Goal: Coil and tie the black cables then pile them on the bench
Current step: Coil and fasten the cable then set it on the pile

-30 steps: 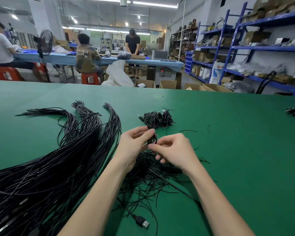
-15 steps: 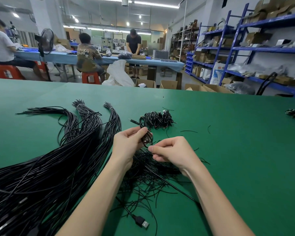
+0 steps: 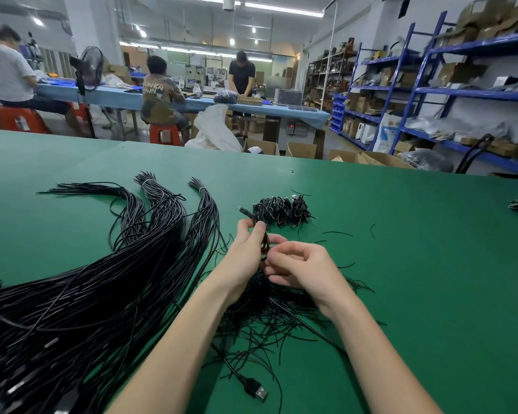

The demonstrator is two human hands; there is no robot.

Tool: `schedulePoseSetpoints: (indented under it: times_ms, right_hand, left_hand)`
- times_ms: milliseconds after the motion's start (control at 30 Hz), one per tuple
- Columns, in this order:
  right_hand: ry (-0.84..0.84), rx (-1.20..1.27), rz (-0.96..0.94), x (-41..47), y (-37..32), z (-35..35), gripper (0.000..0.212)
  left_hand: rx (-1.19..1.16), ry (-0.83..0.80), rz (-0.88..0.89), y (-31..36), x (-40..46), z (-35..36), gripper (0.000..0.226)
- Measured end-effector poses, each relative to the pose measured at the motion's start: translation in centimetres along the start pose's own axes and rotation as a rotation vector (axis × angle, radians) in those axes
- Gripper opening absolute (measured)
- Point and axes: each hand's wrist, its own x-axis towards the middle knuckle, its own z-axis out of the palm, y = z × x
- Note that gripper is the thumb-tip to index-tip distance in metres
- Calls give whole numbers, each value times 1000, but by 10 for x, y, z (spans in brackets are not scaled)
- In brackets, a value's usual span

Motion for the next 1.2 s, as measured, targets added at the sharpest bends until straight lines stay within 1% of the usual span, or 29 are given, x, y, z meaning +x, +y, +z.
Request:
schedulePoseSetpoints:
  times_ms: [67,167,267,333,400,467,500,567,633,700,767,933,1067,1200]
  right_hand:
    - [-9,-4,33,-1,0,4,8]
    - [1,-25,20,-2,2,9,15]
    - [32,-123,-3,-2,5,17,14]
    - [46,-155,-7,-1,7,20,12]
    - [26,-129,10,-1,8,19,8]
    - [10,-116,23,-1,7,13,6]
    - [9,-112,26,0,6,9,6]
    - [19,-114,26,1,5,3,5]
    - [42,-129,20,1,4,-3,5]
    - [52,-175,15,2,3,-9,7]
    - [28,-221,12,2,2,-14,11]
    - [59,-68,-14,6,-2,-14,20]
    - [12,-73,-37,12,-6,-4,20]
    - [-19,62,25,16,-9,-2,20]
  left_hand:
    - [-20,47,16,-3,2,-2,13]
    - [-83,110,48,-5,5,-3,8]
    - [-19,176,74,-7,6,0,17]
    - [-27,202,69,-9,7,3,24]
    - [-95,186,44,-8,8,2,23]
    - [-191,98,-2,-4,8,-3,19]
    - [-213,41,-24,-1,6,-6,21]
    - [-161,-33,-46,6,3,-13,25]
    - [-131,-34,-53,9,2,-19,25]
    - [-174,-6,-64,10,1,-22,28]
    - [-191,11,-68,10,-1,-22,27]
    - [-123,54,-36,8,-2,-17,22]
    - [-83,81,-19,6,-2,-16,17]
    - [-64,118,-35,7,0,-19,22]
